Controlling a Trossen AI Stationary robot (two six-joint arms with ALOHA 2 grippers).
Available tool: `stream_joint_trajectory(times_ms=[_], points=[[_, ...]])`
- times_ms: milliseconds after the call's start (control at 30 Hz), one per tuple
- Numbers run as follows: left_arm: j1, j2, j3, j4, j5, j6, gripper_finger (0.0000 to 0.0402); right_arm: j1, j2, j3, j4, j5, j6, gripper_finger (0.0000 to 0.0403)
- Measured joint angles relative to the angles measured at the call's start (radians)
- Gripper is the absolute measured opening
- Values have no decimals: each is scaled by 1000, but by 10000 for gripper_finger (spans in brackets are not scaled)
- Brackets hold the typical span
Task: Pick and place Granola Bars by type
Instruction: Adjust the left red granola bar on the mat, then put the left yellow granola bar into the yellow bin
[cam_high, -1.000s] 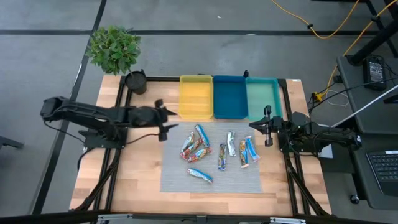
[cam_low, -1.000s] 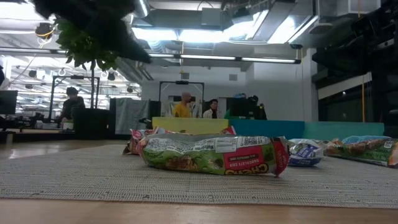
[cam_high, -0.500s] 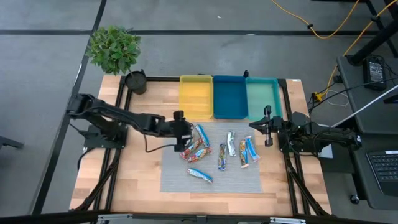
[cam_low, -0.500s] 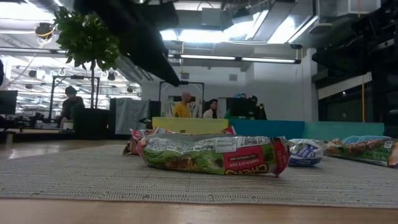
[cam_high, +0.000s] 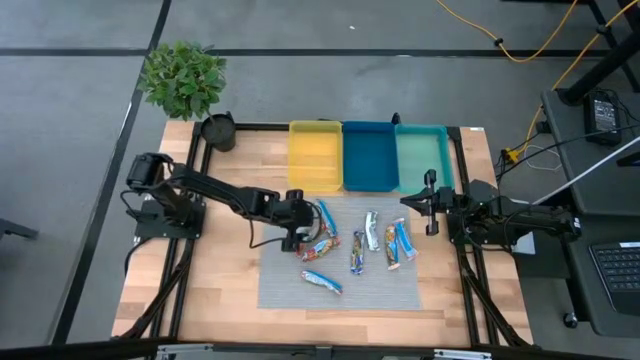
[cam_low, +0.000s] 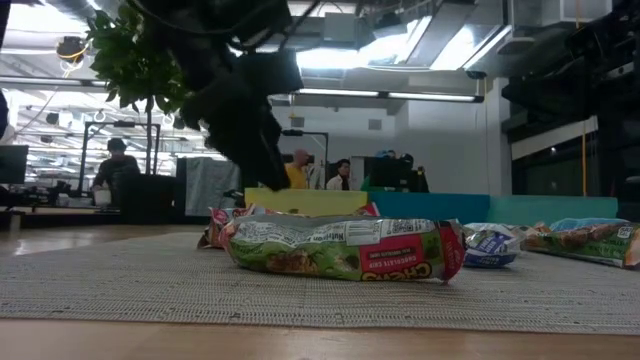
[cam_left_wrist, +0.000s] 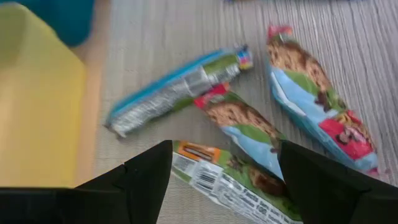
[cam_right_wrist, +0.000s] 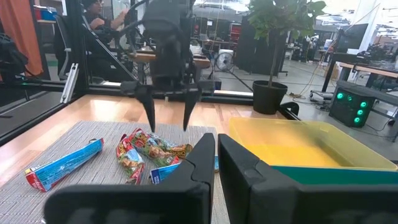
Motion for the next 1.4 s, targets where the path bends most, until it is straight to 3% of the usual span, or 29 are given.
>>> stream_joint_trajectory(times_ms=[200,400,1000,1100,1300,1400], points=[[-9,60,0,2,14,1,283,0,0,0,0,0,0,24],[-15,82,0,21,118,-5,283,0,0,0,0,0,0,24],[-72,82,110,-66,138,46,283,0,0,0,0,0,0,24],[-73,82,111,-102,109,45,283,0,0,0,0,0,0,24],[-50,82,111,-201,-63,-11,283,0,0,0,0,0,0,24],[-36,82,111,-224,-83,-58,283,0,0,0,0,0,0,24]])
